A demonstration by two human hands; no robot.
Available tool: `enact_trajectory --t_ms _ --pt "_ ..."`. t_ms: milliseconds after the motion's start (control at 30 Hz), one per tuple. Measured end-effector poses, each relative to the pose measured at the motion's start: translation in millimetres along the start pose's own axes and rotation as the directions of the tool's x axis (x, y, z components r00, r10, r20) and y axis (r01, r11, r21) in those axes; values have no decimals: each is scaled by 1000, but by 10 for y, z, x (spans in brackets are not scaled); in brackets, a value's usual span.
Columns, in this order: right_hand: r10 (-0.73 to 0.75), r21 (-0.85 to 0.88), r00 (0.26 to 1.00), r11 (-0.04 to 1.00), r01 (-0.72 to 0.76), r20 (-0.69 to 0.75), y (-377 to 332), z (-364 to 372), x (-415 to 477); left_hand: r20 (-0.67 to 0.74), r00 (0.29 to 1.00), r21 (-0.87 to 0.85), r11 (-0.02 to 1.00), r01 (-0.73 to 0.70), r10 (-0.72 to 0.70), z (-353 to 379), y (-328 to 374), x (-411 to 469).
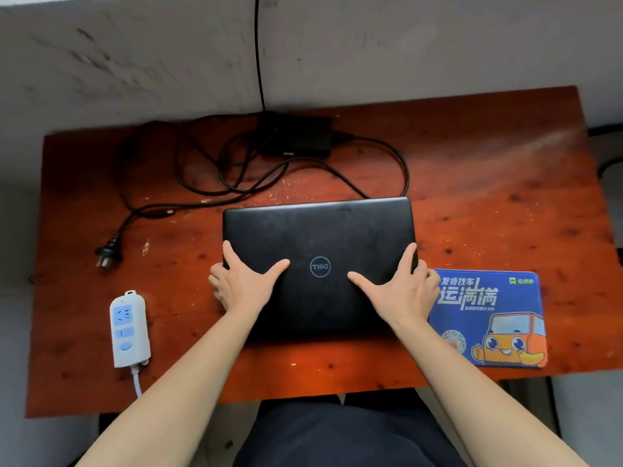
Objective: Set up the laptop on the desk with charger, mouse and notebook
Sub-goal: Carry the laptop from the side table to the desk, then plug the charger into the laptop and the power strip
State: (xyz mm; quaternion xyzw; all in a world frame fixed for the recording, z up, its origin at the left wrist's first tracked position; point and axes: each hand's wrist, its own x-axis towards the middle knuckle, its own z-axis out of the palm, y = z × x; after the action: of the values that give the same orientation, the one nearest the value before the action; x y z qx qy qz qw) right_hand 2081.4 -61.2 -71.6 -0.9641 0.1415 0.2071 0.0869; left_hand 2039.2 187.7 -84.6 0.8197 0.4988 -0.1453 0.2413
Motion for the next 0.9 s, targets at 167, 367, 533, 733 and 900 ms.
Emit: enact_trajectory --t_ms 167,367,533,733,900 --pt "-10 -124 997 992 19 75 -43 -12 33 -52 998 32 999 -28 29 74 -61 -67" --pt "-69 -101 981 991 88 183 24 -103 75 27 999 79 997 -25 23 7 -23 -55" --pt "-170 -47 944 980 191 284 83 -310 158 132 990 51 998 -46 39 -189 -19 -174" --pt "-254 -13 938 964 264 236 -272 -381 215 177 982 -135 990 -42 66 -466 -292 -403" --pt "-532 97 810 845 526 247 -940 -278 -45 -81 992 95 992 -89 97 -860 -661 -442"
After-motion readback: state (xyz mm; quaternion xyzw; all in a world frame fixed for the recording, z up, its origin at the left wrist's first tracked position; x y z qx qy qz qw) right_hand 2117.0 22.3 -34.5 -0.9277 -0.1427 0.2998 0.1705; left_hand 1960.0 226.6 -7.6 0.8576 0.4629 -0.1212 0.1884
